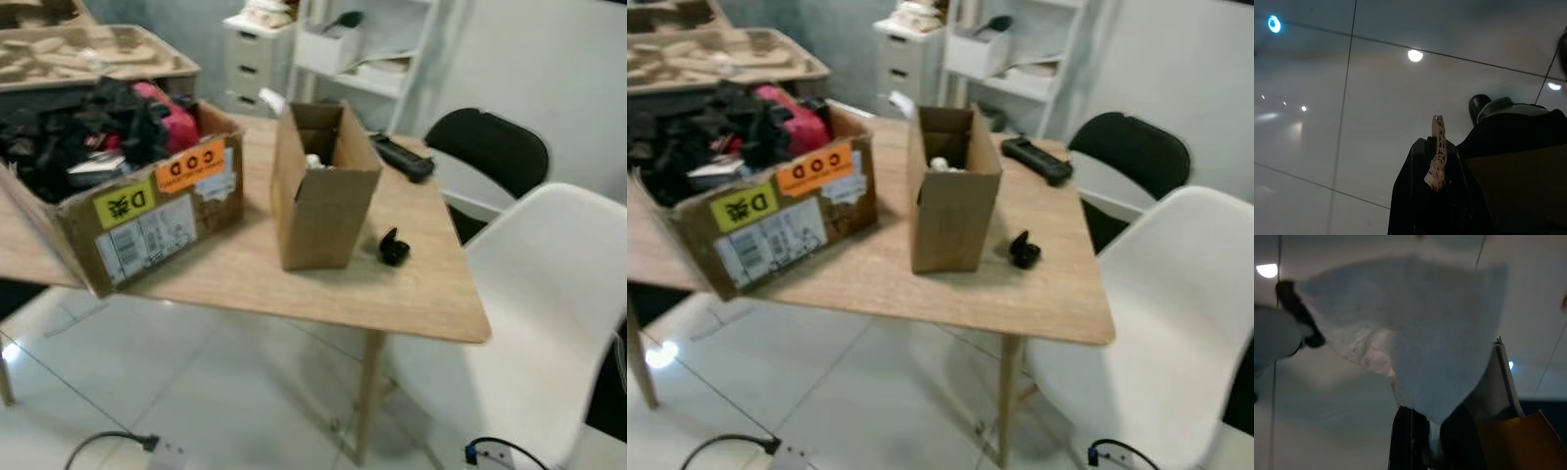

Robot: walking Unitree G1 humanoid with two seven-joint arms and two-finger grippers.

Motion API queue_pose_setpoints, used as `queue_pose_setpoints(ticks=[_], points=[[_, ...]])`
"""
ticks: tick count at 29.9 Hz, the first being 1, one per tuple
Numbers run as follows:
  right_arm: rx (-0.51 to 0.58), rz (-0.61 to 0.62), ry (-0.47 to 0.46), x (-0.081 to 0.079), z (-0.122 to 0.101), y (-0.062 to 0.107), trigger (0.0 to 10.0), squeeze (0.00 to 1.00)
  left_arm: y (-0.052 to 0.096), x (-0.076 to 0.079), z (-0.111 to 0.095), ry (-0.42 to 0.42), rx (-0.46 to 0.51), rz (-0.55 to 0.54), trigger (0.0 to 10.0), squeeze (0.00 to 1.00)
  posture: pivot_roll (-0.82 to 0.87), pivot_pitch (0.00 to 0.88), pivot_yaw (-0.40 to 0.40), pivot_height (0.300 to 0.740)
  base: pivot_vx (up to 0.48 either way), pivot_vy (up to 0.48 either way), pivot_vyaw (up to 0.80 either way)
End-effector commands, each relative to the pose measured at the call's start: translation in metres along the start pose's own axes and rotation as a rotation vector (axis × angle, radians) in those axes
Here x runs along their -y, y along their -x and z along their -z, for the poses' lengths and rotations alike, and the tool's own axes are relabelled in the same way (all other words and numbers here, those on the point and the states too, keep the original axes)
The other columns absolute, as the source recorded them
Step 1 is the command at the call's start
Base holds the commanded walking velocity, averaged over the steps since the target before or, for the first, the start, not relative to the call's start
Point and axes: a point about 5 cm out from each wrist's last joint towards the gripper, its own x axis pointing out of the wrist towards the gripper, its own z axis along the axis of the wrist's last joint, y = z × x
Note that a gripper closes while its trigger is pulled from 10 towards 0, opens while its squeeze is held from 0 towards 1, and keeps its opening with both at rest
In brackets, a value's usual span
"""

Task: Picking trash to rubbish bin

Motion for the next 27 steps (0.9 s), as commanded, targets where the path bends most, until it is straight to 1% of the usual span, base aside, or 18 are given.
queue_pose_setpoints(ticks=[1, 6, 8, 11, 14, 20, 25, 27], points=[[-0.01, 0.008, -0.008, 0.004, 0.003, 0.0, 10.0, 0.0, 0.005, 0.017, 0.041, -0.008, -0.159, 0.056, 10.0, 0.0, 0.05, 0.09, -0.05, 0.74, 0.0, 0.0, -0.8], [-0.003, 0.005, -0.001, 0.004, 0.001, 0.0, 10.0, 0.0, 0.005, 0.017, 0.04, -0.002, -0.159, 0.055, 10.0, 0.0, 0.05, 0.089, -0.051, 0.74, 0.0, 0.0, -0.8], [0.002, 0.003, -0.013, 0.004, 0.001, 0.0, 10.0, 0.0, 0.005, 0.017, 0.04, 0.004, -0.159, 0.054, 10.0, 0.0, 0.05, 0.089, -0.051, 0.74, 0.0, 0.0, -0.76], [0.01, 0.002, -0.014, 0.003, 0.0, 0.0, 10.0, 0.0, 0.005, 0.017, 0.04, 0.021, -0.156, 0.047, 10.0, 0.0, 0.05, 0.09, -0.048, 0.74, 0.0, 0.0, 0.0], [0.012, 0.002, -0.015, 0.003, -0.001, 0.0, 10.0, 0.0, 0.005, 0.016, 0.04, 0.016, -0.158, 0.045, 10.0, 0.0, 0.05, 0.09, -0.048, 0.74, 0.0, 0.0, 0.0], [0.016, -0.002, -0.011, 0.003, -0.002, 0.0, 10.0, 0.0, 0.006, 0.011, 0.044, 0.018, -0.196, 0.016, 10.0, 0.0, 0.04, 0.09, -0.05, 0.74, 0.0, 0.0, 0.0], [0.018, -0.006, -0.007, 0.004, -0.002, 0.0, 10.0, 0.0, 0.008, 0.003, 0.049, 0.039, -0.219, -0.004, 10.0, 0.0, 0.04, 0.083, -0.051, 0.74, 0.28, 0.0, 0.0], [0.019, -0.006, -0.005, 0.004, -0.002, 0.0, 10.0, 0.0, 0.008, 0.003, 0.049, 0.041, -0.22, -0.004, 10.0, 0.0, 0.04, 0.082, -0.051, 0.74, 0.337, 0.0, 0.0]])
